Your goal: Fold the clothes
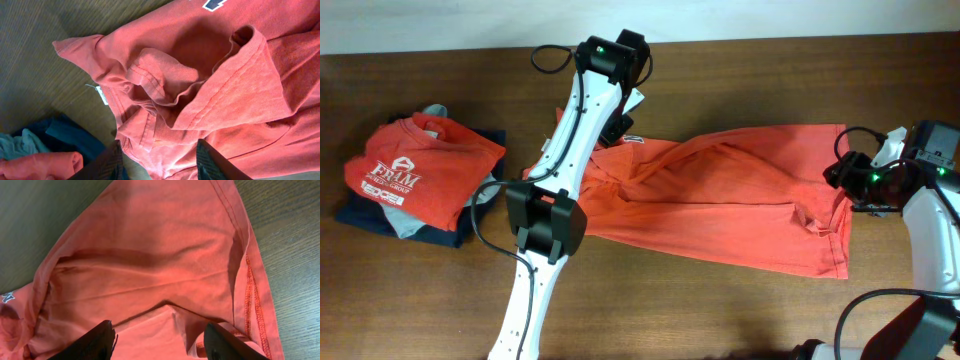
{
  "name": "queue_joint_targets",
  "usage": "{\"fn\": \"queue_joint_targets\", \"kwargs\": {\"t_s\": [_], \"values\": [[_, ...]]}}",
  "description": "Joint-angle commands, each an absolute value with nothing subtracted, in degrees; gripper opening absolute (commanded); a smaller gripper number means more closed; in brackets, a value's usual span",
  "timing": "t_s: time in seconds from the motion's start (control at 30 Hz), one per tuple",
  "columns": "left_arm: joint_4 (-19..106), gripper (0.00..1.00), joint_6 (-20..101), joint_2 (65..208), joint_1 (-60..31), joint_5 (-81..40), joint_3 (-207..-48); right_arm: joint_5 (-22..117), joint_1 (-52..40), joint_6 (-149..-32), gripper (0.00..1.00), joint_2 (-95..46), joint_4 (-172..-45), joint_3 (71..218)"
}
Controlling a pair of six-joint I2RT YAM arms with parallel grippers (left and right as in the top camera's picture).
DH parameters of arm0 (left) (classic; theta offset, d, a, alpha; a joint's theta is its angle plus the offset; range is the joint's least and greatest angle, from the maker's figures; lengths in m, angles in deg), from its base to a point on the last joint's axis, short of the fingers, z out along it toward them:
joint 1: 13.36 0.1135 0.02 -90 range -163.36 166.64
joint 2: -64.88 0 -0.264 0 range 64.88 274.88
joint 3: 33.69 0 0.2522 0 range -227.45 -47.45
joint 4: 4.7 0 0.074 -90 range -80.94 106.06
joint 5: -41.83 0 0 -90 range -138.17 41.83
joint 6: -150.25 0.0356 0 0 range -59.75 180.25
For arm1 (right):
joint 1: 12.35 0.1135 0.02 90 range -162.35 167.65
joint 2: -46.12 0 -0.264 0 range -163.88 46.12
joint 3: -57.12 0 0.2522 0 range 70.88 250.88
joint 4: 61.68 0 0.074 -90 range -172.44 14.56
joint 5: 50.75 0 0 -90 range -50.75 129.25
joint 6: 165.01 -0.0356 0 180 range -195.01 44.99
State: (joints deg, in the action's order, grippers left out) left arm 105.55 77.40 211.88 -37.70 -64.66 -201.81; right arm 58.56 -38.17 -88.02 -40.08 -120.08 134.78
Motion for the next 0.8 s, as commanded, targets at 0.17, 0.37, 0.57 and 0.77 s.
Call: {"fn": "queue_joint_targets", "kwargs": {"t_s": [0.17,0.37,0.57,0.77], "values": [[103.45,0.62,77.94,210.27,-36.26,-55.50,-201.72,60.37,-37.80,-87.48,0.63,-42.92,-117.68,135.56],[100.65,0.65,78.12,210.27,-34.44,-52.07,-196.11,61.53,-37.80,-87.45,0.70,-46.22,-117.83,135.56],[99.32,0.35,80.96,210.27,-33.48,-43.15,-189.40,61.62,-37.80,-87.48,0.69,-46.30,-118.40,135.56],[105.81,0.00,77.79,207.97,-33.55,-43.00,-189.22,63.22,-37.80,-87.48,0.69,-46.28,-118.77,135.56]]}}
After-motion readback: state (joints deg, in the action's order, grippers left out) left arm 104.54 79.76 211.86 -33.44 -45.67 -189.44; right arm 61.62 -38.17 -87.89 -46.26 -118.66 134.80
